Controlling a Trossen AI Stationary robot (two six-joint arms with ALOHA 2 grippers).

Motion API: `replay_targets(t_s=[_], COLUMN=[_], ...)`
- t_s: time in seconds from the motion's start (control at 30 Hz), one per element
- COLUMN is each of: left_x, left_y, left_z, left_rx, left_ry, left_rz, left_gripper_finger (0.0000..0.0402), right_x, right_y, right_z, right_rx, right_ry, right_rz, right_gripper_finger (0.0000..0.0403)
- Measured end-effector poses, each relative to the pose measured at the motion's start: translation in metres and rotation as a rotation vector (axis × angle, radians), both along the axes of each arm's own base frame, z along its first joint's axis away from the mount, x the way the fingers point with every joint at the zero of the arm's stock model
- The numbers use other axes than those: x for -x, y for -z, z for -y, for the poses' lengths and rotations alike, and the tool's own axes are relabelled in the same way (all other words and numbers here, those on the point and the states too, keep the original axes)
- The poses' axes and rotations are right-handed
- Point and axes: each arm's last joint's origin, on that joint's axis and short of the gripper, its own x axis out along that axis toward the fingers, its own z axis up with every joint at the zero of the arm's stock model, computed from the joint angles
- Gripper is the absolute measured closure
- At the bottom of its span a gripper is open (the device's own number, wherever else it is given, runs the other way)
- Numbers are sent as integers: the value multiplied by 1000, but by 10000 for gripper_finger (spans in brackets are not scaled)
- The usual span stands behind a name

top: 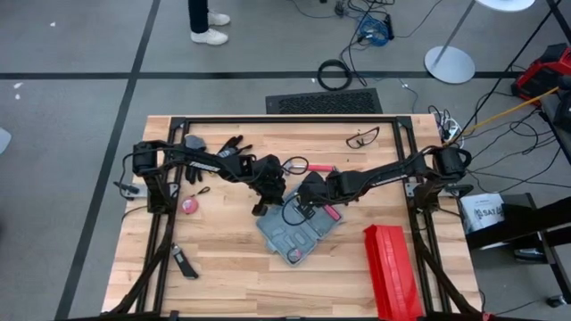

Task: Prefit tool cases
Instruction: Put the red screwdriver into the gray prefit tools case

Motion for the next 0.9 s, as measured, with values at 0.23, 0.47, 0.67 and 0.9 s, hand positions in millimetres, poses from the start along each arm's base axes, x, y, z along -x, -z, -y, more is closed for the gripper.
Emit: replay_targets(t_s=[0.23,0.47,0.67,0.9], left_x=[-1,-6,-3,16], left_y=[-5,-19,-34,-75], left_z=[1,2,2,-7], left_rx=[57,118,102,-45], left_ry=[23,74,91,30], left_rz=[-48,-67,-36,40], left_gripper_finger=[360,360,360,360], right_x=[18,23,23,24], right_y=[-1,4,13,35], right_z=[3,0,-6,-14], right_rx=[33,25,10,-92], right_ry=[65,99,90,81], right_rz=[-145,-213,-239,-227], right_gripper_finger=[403,403,403,403])
